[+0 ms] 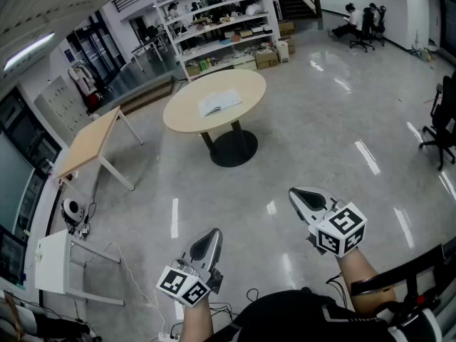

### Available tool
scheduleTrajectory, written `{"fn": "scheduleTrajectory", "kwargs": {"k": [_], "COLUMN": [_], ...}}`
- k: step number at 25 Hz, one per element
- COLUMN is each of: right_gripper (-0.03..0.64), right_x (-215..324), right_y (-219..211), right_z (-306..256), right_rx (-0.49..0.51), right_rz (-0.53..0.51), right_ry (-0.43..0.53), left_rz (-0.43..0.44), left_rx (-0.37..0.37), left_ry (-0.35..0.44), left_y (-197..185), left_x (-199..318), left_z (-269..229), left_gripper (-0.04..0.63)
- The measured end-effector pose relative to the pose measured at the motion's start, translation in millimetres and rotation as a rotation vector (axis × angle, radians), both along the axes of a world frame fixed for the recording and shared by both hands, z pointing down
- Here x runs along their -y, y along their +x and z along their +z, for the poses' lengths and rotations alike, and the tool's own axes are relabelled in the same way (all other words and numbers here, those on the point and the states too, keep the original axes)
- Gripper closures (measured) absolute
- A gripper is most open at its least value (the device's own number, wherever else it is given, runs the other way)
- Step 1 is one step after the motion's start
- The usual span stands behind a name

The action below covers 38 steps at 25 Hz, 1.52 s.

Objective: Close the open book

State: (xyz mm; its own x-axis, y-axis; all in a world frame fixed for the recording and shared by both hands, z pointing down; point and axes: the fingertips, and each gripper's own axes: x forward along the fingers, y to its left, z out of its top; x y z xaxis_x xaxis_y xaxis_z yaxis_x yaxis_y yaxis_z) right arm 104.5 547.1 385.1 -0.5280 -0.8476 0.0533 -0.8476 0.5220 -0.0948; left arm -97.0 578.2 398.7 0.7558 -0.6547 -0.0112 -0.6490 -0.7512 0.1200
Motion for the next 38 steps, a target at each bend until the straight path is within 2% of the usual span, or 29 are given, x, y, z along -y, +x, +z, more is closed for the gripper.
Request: {"fn": "scheduleTrajectory", "kwargs": {"k": [21,32,38], "right_gripper": [0.618,0.618,0.618], "right_x": [3,14,20], "right_y": [2,-29,-47], "right_z": [-4,0,8], "right_rx": [0.047,0.056,0.026], "right_rz": [0.016,0.047,0.081], "right_ry": [0.000,-0.012,-0.031], "left_rz": [-0.012,0.012,0.074], "left_rx": [-0.019,-0.038,-0.074], "left_ry": [-0.001,-0.010,-0.037], "left_y": [-6,-41,-54], "left_x": [2,16,31], "left_z": [-3,6,19], "left_gripper": [0.596,0.597,0.597]}}
